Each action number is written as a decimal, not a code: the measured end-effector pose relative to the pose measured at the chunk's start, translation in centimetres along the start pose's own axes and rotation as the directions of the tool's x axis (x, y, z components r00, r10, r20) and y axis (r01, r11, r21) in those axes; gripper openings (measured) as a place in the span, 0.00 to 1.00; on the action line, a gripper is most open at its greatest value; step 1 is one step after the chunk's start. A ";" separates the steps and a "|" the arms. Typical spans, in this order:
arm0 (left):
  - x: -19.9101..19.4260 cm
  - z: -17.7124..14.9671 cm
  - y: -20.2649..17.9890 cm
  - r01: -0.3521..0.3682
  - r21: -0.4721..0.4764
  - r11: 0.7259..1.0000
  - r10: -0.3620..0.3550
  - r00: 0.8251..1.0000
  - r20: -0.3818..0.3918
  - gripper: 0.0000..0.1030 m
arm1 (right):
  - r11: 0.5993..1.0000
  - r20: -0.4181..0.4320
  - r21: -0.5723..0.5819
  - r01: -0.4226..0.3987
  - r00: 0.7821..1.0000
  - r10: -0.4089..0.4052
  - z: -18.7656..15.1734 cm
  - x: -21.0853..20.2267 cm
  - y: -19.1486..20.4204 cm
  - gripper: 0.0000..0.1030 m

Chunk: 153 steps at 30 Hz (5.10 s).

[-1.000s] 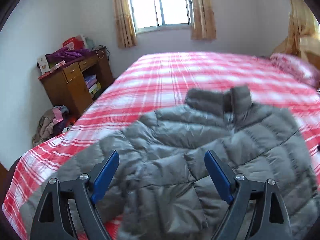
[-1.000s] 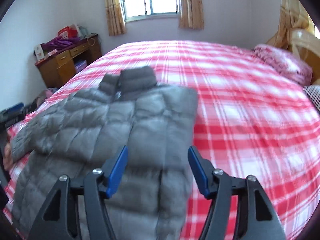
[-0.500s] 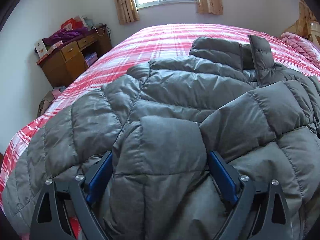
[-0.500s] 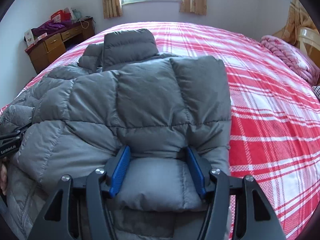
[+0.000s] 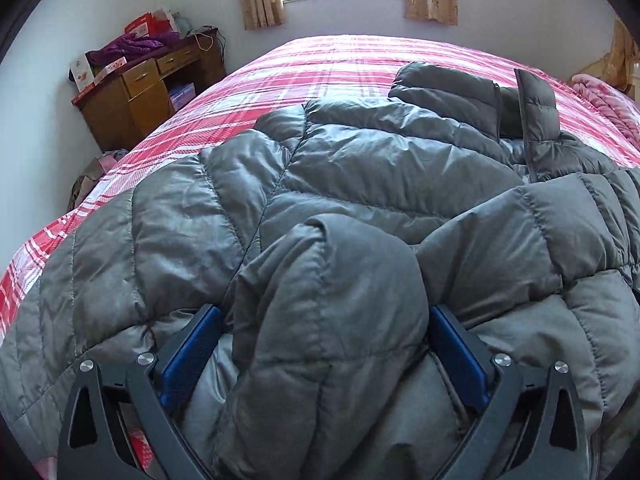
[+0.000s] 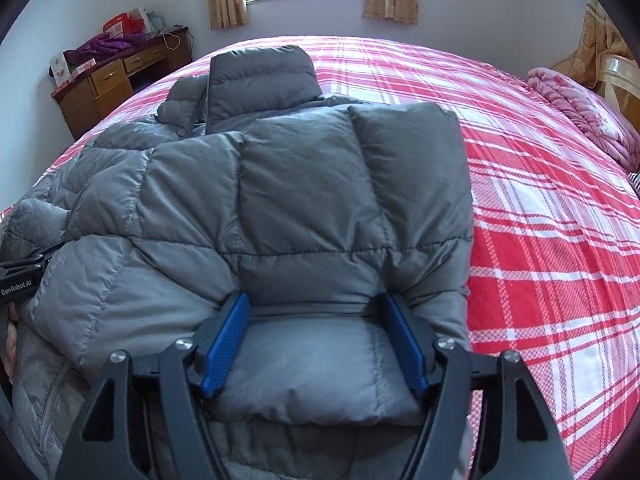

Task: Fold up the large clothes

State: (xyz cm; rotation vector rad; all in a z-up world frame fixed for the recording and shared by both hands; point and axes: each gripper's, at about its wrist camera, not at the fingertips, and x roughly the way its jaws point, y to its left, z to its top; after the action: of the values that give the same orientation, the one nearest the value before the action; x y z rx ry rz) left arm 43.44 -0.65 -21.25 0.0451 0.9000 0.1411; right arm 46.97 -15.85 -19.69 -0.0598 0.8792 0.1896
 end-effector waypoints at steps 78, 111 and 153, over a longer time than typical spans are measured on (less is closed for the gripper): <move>-13.2 -14.0 30.8 -0.308 -0.435 0.846 0.308 0.949 -0.072 0.99 | 0.986 0.097 -0.133 -0.100 0.989 0.113 -7.8 -10.0 9.2 0.95; -22.0 0.0 0.2 0.153 0.131 0.980 -0.189 0.924 0.332 0.24 | 0.997 0.153 0.047 0.061 0.986 -0.068 -7.8 -10.8 0.1 0.95; -6.9 -4.9 9.5 -0.046 -0.077 0.996 0.053 0.995 0.087 0.87 | 0.972 0.043 -0.013 -0.234 0.971 0.234 0.0 -5.8 7.6 0.16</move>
State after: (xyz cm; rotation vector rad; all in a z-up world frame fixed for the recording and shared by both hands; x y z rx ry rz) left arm 34.41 7.70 -17.95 0.0037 0.8039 0.2178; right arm 41.90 -9.25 -15.04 0.0416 0.8401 0.4137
